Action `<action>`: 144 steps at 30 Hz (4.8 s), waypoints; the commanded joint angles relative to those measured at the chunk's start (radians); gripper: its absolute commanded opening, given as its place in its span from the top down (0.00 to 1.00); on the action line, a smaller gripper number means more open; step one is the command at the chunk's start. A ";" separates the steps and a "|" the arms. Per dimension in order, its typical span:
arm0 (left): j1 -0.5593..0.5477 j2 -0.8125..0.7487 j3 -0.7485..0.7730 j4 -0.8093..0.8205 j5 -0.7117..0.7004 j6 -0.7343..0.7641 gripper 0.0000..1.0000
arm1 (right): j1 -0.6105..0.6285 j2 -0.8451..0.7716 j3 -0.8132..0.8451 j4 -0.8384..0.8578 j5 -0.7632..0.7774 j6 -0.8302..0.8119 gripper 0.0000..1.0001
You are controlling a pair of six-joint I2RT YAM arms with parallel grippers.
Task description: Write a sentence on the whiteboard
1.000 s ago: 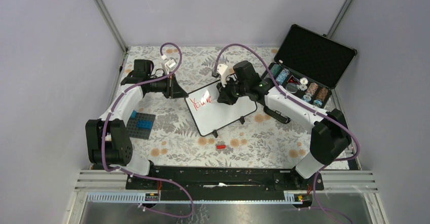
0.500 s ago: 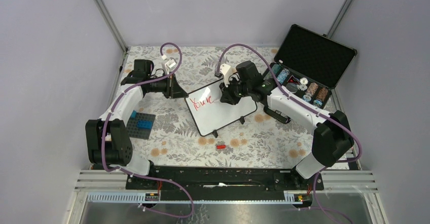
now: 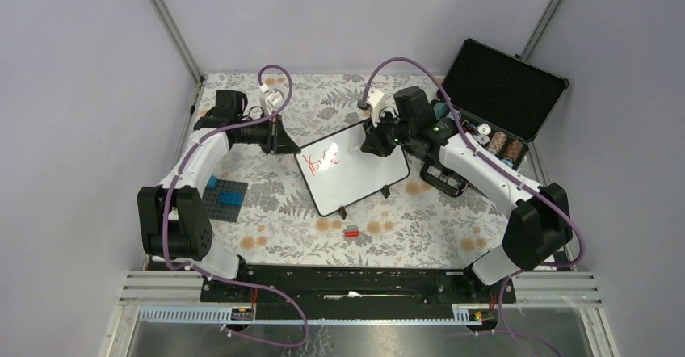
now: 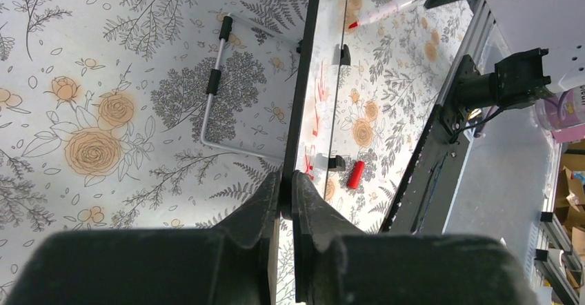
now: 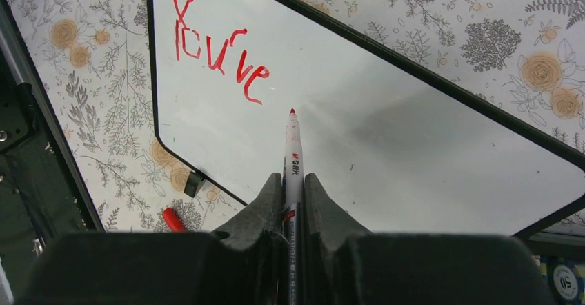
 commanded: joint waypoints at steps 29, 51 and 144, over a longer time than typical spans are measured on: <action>-0.019 -0.002 0.045 -0.053 -0.043 0.060 0.87 | 0.017 0.030 0.041 0.062 0.000 -0.020 1.00; -0.025 -0.007 0.037 -0.048 -0.047 0.063 1.00 | 0.051 0.062 0.042 0.070 0.031 -0.022 1.00; -0.035 -0.010 0.031 -0.039 -0.060 0.072 1.00 | 0.053 -0.013 0.012 0.046 -0.057 -0.018 1.00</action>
